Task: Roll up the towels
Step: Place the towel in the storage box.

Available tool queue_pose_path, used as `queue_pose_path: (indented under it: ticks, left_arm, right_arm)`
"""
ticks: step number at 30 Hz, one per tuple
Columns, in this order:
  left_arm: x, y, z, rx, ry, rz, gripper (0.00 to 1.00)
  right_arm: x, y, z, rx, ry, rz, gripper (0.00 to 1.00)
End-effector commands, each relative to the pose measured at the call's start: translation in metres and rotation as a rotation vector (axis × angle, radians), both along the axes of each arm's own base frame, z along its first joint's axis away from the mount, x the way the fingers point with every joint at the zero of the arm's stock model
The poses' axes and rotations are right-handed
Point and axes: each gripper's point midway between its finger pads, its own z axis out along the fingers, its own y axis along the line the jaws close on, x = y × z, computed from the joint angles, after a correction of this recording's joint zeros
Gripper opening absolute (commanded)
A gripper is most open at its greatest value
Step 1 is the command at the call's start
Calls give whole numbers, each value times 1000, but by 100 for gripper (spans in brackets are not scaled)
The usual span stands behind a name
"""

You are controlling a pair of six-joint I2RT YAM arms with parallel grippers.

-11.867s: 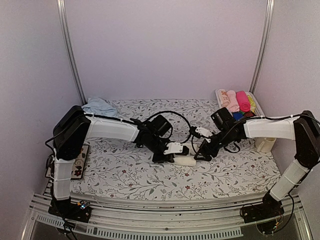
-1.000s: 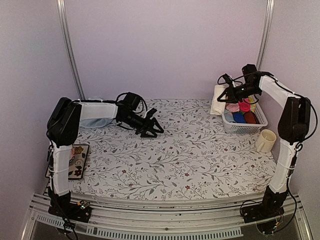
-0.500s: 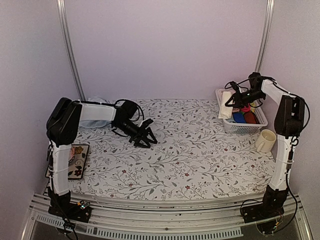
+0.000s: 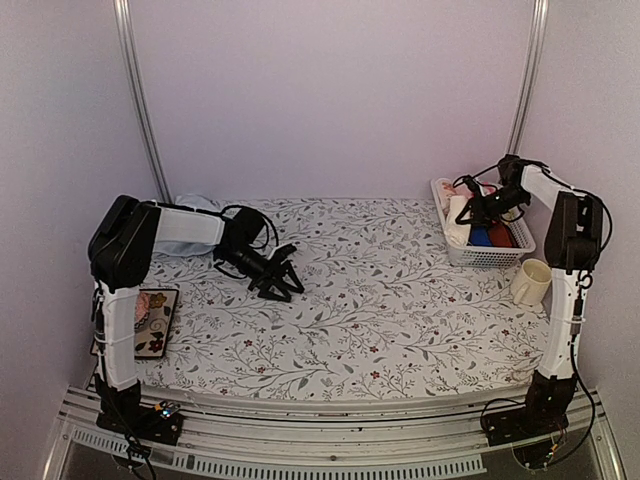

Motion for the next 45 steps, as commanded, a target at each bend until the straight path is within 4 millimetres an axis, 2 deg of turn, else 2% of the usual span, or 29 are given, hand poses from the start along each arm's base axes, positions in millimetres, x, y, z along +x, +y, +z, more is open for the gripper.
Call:
queue_pose_path:
  ticks: [1,3,4,8,14,16,24,35,39,40,43,45]
  left_arm:
    - [-1,0,12,-37,-14,-10,59]
    - [0,0,11,-41,-7,-9,59]
    - [0,0,11,-43,-4,-8,58]
    - [0,0,8,-42,7,-8,58]
    - [2,-2,6,-42,15,-3,58]
    - [3,-2,5,-40,16,-1,58]
    - [7,-4,4,-41,18,-2,58]
    - [8,-4,-1,-35,26,-2,58]
    - [5,-2,-3,-31,29,-2,58]
    - [5,-2,-3,-30,29,-2,58]
    - [3,-1,-2,-32,28,0,58]
    - [3,-1,-2,-32,29,2,58]
  right_arm:
    - [1,-13,-29,-37,53,-6,14]
    - [2,-14,-31,-37,55,-7,14]
    - [1,-14,-48,-35,90,-6,14]
    - [5,-19,-62,-48,108,-17,15]
    - [14,-33,-70,-128,109,-64,34]
    - [18,-37,-69,-150,102,-81,37]
    - [32,-40,-55,-141,69,-154,45]
    - [42,-25,-32,-10,5,-185,45]
    - [42,-23,-34,10,9,-192,45]
    - [42,-22,-18,12,-22,-191,45]
    - [41,-20,-11,31,-51,-193,45]
    - [43,-20,-6,39,-72,-202,41]
